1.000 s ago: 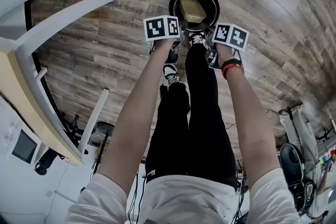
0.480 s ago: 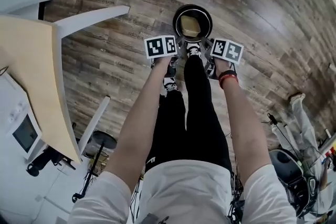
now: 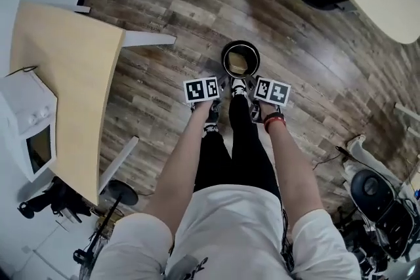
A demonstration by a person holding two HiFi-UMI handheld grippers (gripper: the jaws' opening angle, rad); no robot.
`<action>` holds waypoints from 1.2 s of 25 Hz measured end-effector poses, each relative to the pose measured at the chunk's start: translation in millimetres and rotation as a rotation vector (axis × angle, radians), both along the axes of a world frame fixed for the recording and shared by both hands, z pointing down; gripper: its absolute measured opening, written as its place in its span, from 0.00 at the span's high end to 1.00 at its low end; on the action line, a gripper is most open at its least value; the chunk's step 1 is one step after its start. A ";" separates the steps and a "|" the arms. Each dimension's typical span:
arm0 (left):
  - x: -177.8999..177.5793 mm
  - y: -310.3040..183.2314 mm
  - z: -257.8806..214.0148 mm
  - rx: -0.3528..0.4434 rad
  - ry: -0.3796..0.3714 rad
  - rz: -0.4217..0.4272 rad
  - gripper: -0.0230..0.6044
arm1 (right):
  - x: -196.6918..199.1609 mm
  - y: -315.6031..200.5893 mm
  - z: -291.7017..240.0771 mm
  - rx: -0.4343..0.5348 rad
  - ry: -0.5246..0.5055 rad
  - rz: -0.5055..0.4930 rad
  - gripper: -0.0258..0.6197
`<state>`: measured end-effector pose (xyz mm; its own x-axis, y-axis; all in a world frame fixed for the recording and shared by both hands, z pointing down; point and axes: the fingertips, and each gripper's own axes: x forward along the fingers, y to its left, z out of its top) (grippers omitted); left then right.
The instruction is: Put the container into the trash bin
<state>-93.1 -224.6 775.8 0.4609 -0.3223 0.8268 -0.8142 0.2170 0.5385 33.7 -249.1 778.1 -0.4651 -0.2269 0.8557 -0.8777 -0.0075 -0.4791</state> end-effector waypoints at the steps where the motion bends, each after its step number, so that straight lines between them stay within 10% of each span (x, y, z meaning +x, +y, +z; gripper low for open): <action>1: -2.8 4.8 -15.2 0.012 -0.001 -0.002 0.61 | -3.9 4.5 -14.8 0.012 0.007 -0.019 0.66; 30: -193.7 137.0 -317.8 0.481 -0.215 -0.291 0.64 | -180.8 74.0 -324.8 0.579 -0.100 -0.318 0.70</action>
<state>-286.8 -87.6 458.1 0.1361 -0.7712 0.6219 -0.8593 0.2205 0.4615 -147.1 -175.1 453.3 -0.6560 -0.4754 0.5862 -0.7458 0.5273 -0.4071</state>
